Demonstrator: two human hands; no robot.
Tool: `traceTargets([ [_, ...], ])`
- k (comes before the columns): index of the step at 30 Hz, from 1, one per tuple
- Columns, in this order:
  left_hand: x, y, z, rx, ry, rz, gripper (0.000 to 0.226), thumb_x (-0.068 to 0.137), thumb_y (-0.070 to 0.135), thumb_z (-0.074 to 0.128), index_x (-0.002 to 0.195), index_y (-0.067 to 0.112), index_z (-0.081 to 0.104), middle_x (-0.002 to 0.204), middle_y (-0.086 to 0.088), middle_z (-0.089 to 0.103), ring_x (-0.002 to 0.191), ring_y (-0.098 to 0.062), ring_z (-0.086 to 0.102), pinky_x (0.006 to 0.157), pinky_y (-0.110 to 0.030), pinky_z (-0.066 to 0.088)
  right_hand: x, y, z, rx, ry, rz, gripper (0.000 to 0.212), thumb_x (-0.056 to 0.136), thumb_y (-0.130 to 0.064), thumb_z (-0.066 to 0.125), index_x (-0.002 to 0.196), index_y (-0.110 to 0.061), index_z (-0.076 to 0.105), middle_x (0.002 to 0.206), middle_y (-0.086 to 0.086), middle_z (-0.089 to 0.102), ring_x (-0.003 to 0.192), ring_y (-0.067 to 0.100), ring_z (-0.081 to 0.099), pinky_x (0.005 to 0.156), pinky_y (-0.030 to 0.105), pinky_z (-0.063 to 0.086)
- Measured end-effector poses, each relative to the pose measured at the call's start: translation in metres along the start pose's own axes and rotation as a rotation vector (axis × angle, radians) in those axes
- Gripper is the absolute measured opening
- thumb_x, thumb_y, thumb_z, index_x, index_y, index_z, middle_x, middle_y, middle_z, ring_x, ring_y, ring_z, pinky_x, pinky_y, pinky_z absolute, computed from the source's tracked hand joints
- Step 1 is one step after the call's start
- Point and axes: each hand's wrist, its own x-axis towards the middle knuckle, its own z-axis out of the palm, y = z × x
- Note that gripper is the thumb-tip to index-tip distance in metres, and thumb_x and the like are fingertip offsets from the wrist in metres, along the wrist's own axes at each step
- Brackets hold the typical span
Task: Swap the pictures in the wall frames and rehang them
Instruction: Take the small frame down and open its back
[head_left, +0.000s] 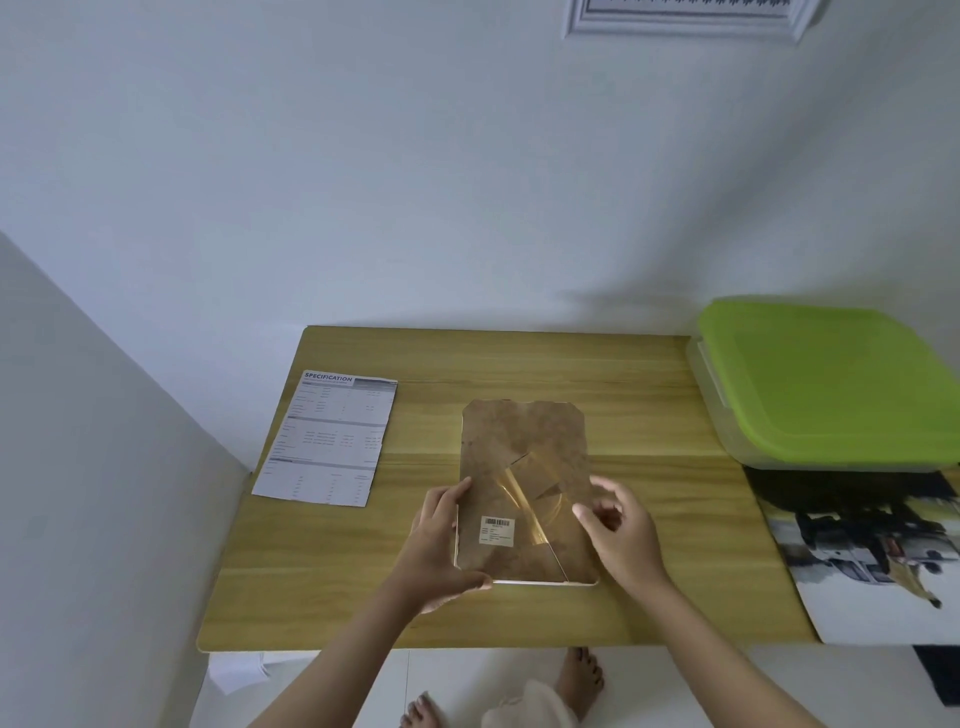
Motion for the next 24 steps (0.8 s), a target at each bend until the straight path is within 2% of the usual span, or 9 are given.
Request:
traceTargets([
  [1, 0.000, -0.001, 0.000, -0.001, -0.001, -0.002, 0.119, 0.046, 0.037, 0.085, 0.145, 0.026, 0.019, 0.125, 0.016, 0.028, 0.111, -0.011, 0.042, 0.092, -0.022, 0.046, -0.008, 0.005, 0.000, -0.001, 0.002, 0.005, 0.039, 0.079, -0.018, 0.074, 0.113, -0.030, 0.058, 0.087, -0.001, 0.065, 0.088, 0.013, 0.062, 0.082, 0.030, 0.051],
  [6, -0.001, -0.008, -0.009, -0.052, -0.010, -0.031, 0.120, 0.046, 0.030, 0.088, 0.145, 0.028, 0.018, 0.126, 0.015, 0.027, 0.111, -0.012, 0.047, 0.087, -0.019, 0.049, -0.020, 0.005, 0.008, -0.054, -0.050, 0.002, 0.055, 0.072, -0.018, 0.080, 0.122, -0.026, 0.057, 0.098, -0.012, 0.062, 0.098, 0.008, 0.059, 0.090, 0.027, 0.048],
  [10, 0.000, -0.016, -0.028, -0.047, -0.002, -0.060, 0.120, 0.047, 0.023, 0.090, 0.145, 0.026, 0.019, 0.126, 0.012, 0.028, 0.110, -0.010, 0.047, 0.080, -0.015, 0.049, -0.013, -0.006, 0.025, -0.106, -0.065, -0.003, 0.062, 0.071, -0.026, 0.081, 0.127, -0.027, 0.055, 0.100, -0.011, 0.061, 0.099, 0.011, 0.060, 0.090, 0.030, 0.049],
  [14, 0.002, -0.025, -0.051, -0.026, 0.006, -0.102, 0.123, 0.044, 0.022, 0.092, 0.145, 0.024, 0.022, 0.126, 0.012, 0.029, 0.108, -0.012, 0.049, 0.082, -0.025, 0.054, -0.004, -0.021, 0.046, -0.108, -0.092, -0.029, 0.062, 0.071, -0.027, 0.080, 0.128, -0.025, 0.055, 0.103, -0.006, 0.062, 0.098, 0.010, 0.060, 0.086, 0.023, 0.046],
  [17, 0.005, -0.026, -0.066, 0.045, 0.012, -0.103, 0.126, 0.039, 0.034, 0.090, 0.144, 0.028, 0.022, 0.127, 0.012, 0.030, 0.110, -0.017, 0.047, 0.091, -0.034, 0.052, 0.002, -0.030, 0.057, -0.093, -0.104, -0.026, 0.063, 0.072, -0.027, 0.080, 0.129, -0.025, 0.053, 0.105, -0.004, 0.060, 0.101, 0.013, 0.059, 0.086, 0.024, 0.046],
  [20, 0.009, -0.019, -0.075, 0.148, 0.037, -0.083, 0.125, 0.043, 0.035, 0.089, 0.146, 0.027, 0.019, 0.126, 0.011, 0.029, 0.111, -0.016, 0.038, 0.098, -0.032, 0.043, 0.007, -0.038, 0.059, -0.068, -0.105, -0.044, 0.063, 0.074, -0.026, 0.078, 0.131, -0.024, 0.051, 0.109, -0.007, 0.055, 0.105, 0.013, 0.055, 0.087, 0.023, 0.042],
  [24, 0.018, -0.004, -0.076, 0.164, 0.050, -0.038, 0.124, 0.048, 0.032, 0.089, 0.148, 0.025, 0.015, 0.125, 0.011, 0.028, 0.111, -0.016, 0.037, 0.098, -0.031, 0.042, 0.016, -0.041, 0.048, -0.022, -0.091, -0.070, 0.061, 0.076, -0.025, 0.076, 0.131, -0.025, 0.050, 0.107, -0.010, 0.052, 0.102, 0.011, 0.055, 0.084, 0.021, 0.041],
])
